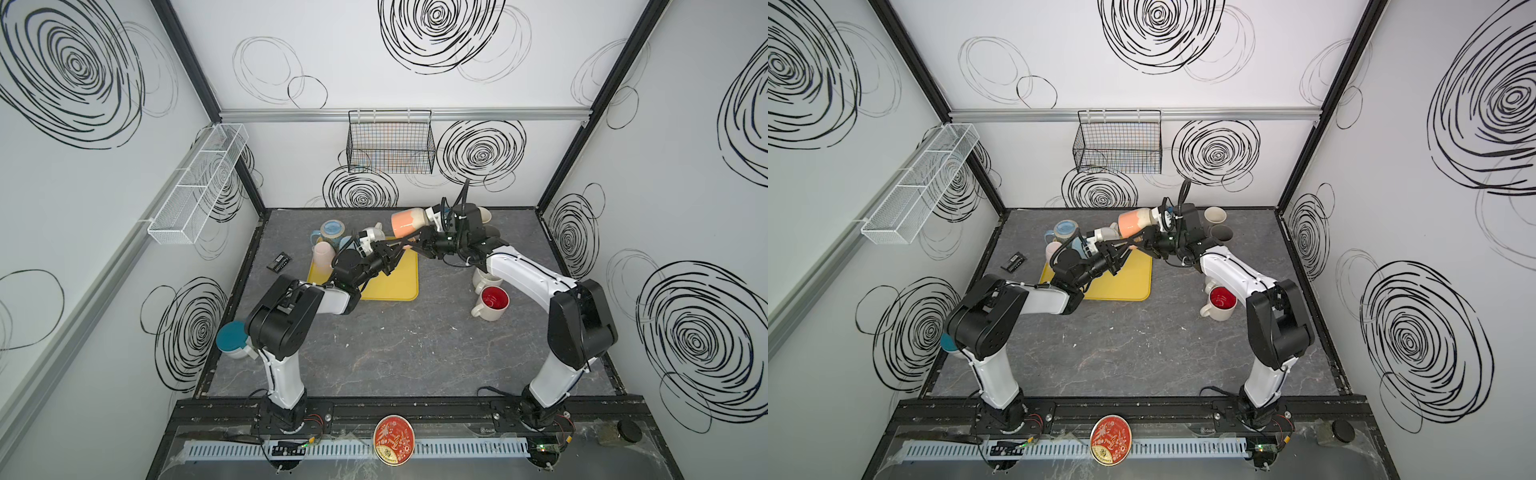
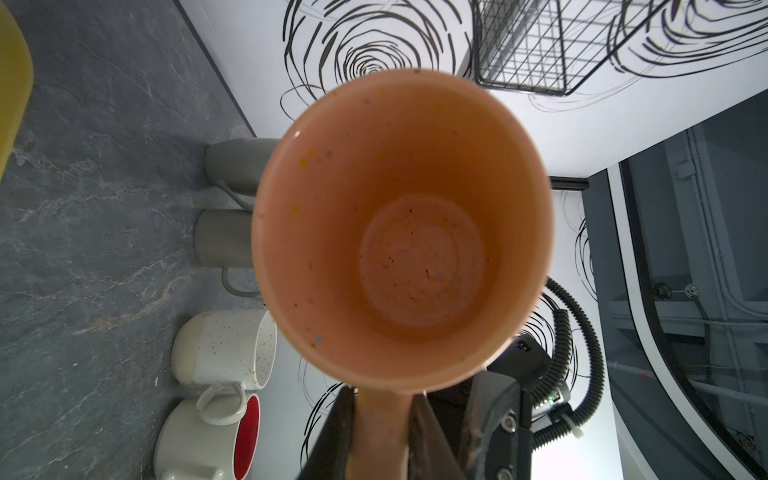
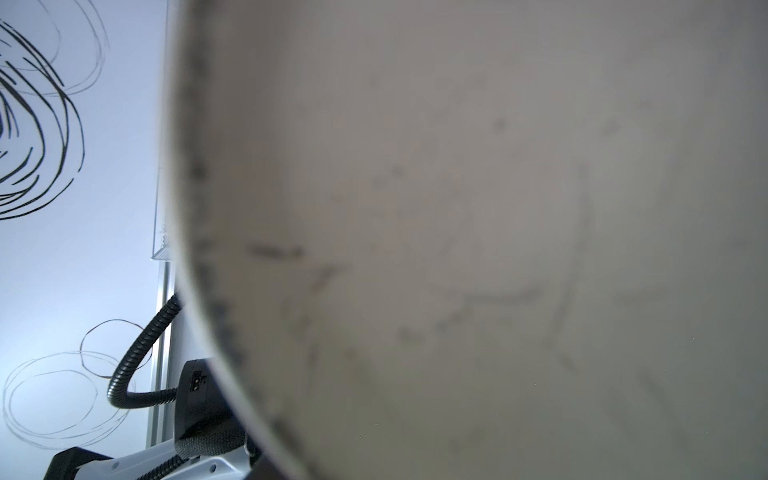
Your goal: Turn the mug right side up
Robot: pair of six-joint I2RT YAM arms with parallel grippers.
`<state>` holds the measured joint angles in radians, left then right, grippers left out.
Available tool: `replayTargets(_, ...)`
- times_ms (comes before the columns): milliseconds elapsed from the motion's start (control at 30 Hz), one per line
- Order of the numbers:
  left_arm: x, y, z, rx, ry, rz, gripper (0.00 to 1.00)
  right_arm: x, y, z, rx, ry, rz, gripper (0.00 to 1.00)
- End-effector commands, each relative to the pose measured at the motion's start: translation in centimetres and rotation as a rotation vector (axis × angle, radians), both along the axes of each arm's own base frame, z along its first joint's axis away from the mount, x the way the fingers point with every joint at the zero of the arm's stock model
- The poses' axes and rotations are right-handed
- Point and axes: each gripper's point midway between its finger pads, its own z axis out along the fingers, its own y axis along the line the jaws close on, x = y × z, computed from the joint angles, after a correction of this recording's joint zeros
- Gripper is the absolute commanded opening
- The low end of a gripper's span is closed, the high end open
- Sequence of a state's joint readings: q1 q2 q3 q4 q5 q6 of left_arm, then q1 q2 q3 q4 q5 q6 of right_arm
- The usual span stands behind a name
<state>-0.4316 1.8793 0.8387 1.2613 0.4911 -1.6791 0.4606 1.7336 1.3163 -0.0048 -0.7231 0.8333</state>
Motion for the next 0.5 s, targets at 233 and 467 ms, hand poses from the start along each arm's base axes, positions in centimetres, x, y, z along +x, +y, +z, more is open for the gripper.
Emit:
replayTargets(233,2.3,-3.1,1.9,-0.015,-0.116,-0.038,0.0,1.2,-4.6,-0.7,-0.115,0.011,-0.1,0.43)
replayTargets(467,3.3,-3.6,-0.4,0.039,-0.088,-0.03,0.0,1.9,-5.2,-2.4,-0.181,0.062,-0.107,0.42)
